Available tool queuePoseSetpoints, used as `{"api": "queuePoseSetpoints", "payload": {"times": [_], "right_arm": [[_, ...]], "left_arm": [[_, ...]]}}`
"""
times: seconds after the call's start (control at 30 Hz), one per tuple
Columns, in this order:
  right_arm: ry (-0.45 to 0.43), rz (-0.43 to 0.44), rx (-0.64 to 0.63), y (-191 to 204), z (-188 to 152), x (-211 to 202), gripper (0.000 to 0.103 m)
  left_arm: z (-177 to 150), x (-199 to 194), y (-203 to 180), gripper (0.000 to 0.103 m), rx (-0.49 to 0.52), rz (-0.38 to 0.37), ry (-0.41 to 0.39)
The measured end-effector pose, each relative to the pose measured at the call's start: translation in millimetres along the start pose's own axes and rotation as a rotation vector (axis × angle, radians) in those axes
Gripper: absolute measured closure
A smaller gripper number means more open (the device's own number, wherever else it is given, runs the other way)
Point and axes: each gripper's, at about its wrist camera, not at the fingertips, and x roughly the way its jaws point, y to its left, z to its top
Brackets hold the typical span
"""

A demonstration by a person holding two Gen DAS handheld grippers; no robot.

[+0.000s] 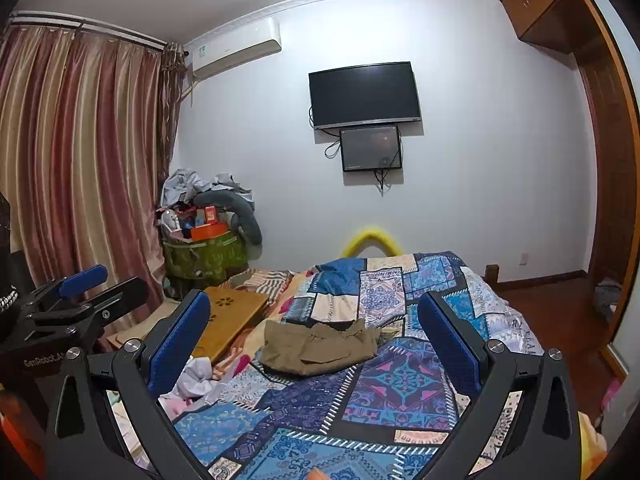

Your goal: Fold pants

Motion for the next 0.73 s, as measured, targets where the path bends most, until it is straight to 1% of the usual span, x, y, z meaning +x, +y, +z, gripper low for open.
{"api": "queuePoseSetpoints", "payload": {"times": [0.1, 0.17, 0.47, 0.6, 0.73], "right_arm": [[0.0, 0.0, 0.0, 0.3, -0.2, -0.1, 0.0], [-0.002, -0.002, -0.001, 0.4, -0.2, -0.1, 0.0], [-0.008, -0.007, -0.007, 2.1, 0.2, 0.2, 0.0], [-0.007, -0.016, -0.03, 3.7, -0.6, 0.7, 0.0], [0.002, -0.01, -0.031, 2.6, -1.3, 1.9, 0.0]], "left_arm": [[-0.4, -0.2, 0.7, 0.0, -0.002, -0.011, 0.007], [-0.4, 0.6, 1.7, 0.0, -0.002, -0.035, 0.018], [-1.3, 2.2, 3.6, 0.0, -0.01, -0.032, 0.027], [-0.4, 3.9, 3.4, 0.0, -0.017, -0.023, 0.035], [-1.2, 7.6, 3.3, 0.0, -0.019, -0.03, 0.05]]}}
